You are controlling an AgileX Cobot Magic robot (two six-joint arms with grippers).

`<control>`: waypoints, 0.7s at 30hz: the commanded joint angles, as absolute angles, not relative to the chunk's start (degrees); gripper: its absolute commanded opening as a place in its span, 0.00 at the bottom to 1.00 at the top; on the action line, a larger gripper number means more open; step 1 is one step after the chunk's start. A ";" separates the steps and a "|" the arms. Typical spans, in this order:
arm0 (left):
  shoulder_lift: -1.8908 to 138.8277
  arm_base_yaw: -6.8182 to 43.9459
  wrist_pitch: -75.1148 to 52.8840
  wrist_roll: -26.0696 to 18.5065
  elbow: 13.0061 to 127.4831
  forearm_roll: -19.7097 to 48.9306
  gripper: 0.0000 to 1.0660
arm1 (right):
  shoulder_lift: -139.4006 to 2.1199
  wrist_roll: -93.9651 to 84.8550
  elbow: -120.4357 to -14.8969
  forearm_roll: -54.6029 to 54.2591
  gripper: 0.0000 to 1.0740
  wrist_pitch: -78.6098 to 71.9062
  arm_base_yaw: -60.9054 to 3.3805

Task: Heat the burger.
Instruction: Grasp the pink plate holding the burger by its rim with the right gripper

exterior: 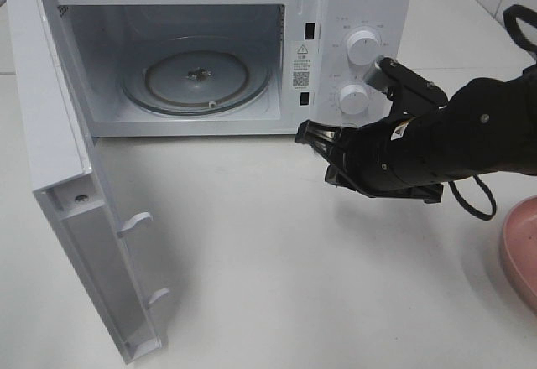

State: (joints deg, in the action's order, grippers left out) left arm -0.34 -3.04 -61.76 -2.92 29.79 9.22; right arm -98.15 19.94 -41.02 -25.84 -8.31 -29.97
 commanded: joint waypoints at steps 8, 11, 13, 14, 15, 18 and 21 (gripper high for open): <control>-1.26 -3.21 -61.36 -2.86 29.68 9.63 0.92 | -90.07 6.93 -40.97 -10.31 0.04 12.20 -29.39; -1.26 -3.21 -61.36 -2.86 29.68 9.63 0.92 | -88.81 6.99 -40.97 -6.70 0.05 16.27 -29.22; -1.26 -3.21 -61.36 -2.86 29.68 9.63 0.92 | -86.97 7.16 -40.97 -4.30 0.05 21.43 -28.02; -1.26 -3.21 -61.36 -2.86 29.68 9.63 0.92 | -86.97 7.16 -40.97 -4.30 0.05 21.43 -28.02; -1.26 -3.21 -61.36 -2.86 29.68 9.63 0.92 | -85.60 7.16 -40.97 -3.21 0.06 24.87 -26.87; -1.26 -3.21 -61.36 -2.86 29.68 9.63 0.92 | -83.88 7.10 -40.97 -1.55 0.07 29.05 -24.81; -1.26 -3.21 -61.36 -2.86 29.68 9.63 0.92 | -81.47 7.05 -40.97 1.26 0.08 34.03 -21.60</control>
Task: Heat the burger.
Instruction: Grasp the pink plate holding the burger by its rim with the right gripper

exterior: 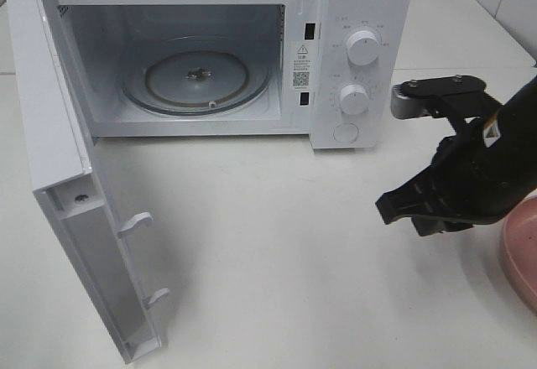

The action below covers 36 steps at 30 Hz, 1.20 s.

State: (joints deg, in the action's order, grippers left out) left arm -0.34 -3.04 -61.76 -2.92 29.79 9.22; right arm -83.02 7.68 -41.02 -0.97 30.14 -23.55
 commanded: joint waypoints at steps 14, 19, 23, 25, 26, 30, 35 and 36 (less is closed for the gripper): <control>-1.26 -3.21 -61.36 -2.86 29.68 9.63 0.92 | -79.41 7.28 -40.97 5.61 0.23 42.28 -11.86; -1.26 -3.21 -61.36 -2.86 29.68 9.63 0.92 | -79.41 9.00 -40.97 8.42 0.45 40.11 -9.40; -1.26 -3.21 -61.36 -2.86 29.68 9.63 0.92 | -79.41 8.88 -40.97 10.08 0.82 38.33 -9.11; -1.26 -3.21 -61.36 -2.86 29.68 9.63 0.92 | -79.41 8.88 -40.97 10.20 0.86 38.22 -9.11; -1.26 -3.21 -61.36 -2.86 29.68 9.63 0.92 | -79.41 8.88 -40.97 10.20 0.93 38.04 -9.11; -1.26 -3.21 -61.36 -2.86 29.68 9.63 0.92 | -79.41 8.88 -40.91 10.20 0.93 37.30 -9.11; -1.26 -3.21 -61.36 -2.86 29.68 9.63 0.92 | -81.42 9.74 -40.91 10.20 0.91 36.78 -6.93; -1.26 -3.21 -61.36 -2.86 29.68 9.63 0.92 | -83.02 9.80 -40.91 10.20 0.90 37.07 -6.25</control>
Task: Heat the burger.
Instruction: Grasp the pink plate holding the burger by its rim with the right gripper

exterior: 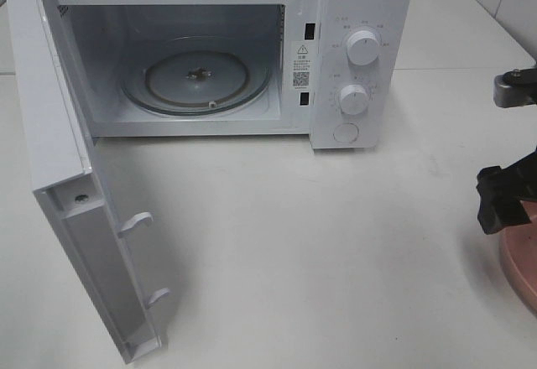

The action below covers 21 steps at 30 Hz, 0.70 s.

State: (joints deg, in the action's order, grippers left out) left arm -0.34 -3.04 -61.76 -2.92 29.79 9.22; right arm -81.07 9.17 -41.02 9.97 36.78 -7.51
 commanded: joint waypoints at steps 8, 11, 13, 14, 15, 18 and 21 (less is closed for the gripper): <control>-1.26 -3.21 -61.36 -2.86 29.68 9.63 0.92 | -89.04 9.97 -40.91 9.74 0.85 36.67 -6.13; -1.26 -3.21 -61.36 -2.86 29.68 9.63 0.92 | -90.93 10.14 -40.91 9.74 0.84 35.92 -6.13; -1.26 -3.21 -61.36 -2.86 29.68 9.63 0.92 | -92.13 10.31 -40.91 9.74 0.84 35.01 -6.13; -1.26 -3.21 -61.36 -2.86 29.68 9.63 0.92 | -92.53 10.37 -40.91 9.74 0.83 34.72 -6.13; -1.26 -3.21 -61.36 -2.86 29.68 9.63 0.92 | -93.62 10.49 -40.91 9.74 0.83 34.03 -6.13; -1.26 -3.21 -61.36 -2.86 29.68 9.63 0.92 | -94.65 10.77 -40.91 9.80 0.82 33.58 -6.13; -1.26 -3.21 -61.36 -2.86 29.68 9.63 0.92 | -95.97 11.40 -40.91 9.80 0.81 32.66 -6.13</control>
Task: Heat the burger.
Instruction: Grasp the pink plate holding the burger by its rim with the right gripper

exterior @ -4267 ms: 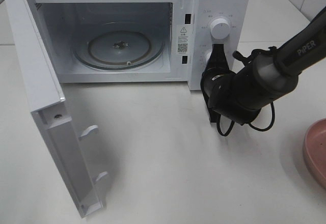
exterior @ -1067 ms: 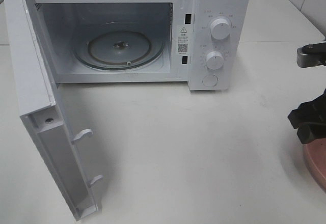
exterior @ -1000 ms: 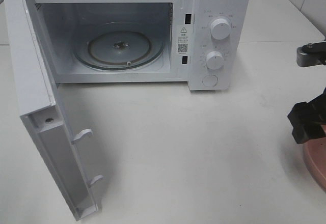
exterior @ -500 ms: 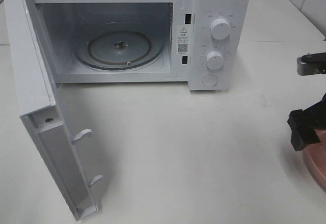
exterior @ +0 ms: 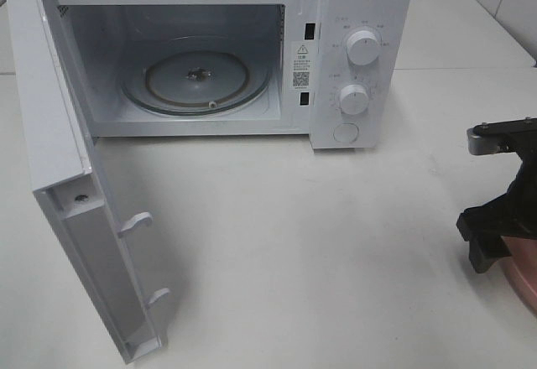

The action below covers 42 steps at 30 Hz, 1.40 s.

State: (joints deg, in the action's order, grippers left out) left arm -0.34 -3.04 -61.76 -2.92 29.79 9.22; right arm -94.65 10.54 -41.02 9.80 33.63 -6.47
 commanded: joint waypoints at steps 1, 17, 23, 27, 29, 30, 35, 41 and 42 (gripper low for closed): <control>-1.26 -3.21 -61.36 -2.86 29.68 9.63 0.92 | -96.77 12.03 -40.91 10.03 0.81 31.63 -6.13; -1.26 -3.21 -61.36 -2.86 29.68 9.63 0.92 | -102.79 12.38 -40.91 10.43 0.78 29.39 -6.13; -1.26 -3.21 -61.36 -2.86 29.68 9.63 0.92 | -102.90 12.55 -40.91 10.71 0.71 29.39 -6.13; -1.26 -3.21 -61.36 -2.86 29.68 9.63 0.92 | -102.90 14.95 -40.91 12.32 0.52 30.54 -6.13; -1.26 -3.21 -61.36 -2.86 29.68 9.63 0.92 | -102.90 15.30 -40.91 13.24 0.44 31.23 -6.13; -1.26 -3.21 -61.36 -2.86 29.68 9.63 0.92 | -102.90 15.30 -40.91 13.46 0.39 31.51 -6.13; -1.26 -3.21 -61.36 -2.86 29.68 9.63 0.92 | -102.90 15.30 -40.91 14.09 0.15 31.86 -6.13; -1.26 -3.21 -61.36 -2.86 29.68 9.63 0.92 | -102.90 15.18 -40.97 14.50 0.00 33.35 -6.30; -1.26 -3.21 -61.36 -2.86 29.68 9.63 0.92 | -102.90 15.18 -40.97 14.50 0.00 33.35 -6.30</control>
State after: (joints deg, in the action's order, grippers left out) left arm -0.34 -3.04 -61.76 -2.92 29.79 9.22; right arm -101.99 15.36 -41.31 13.98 33.00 -6.30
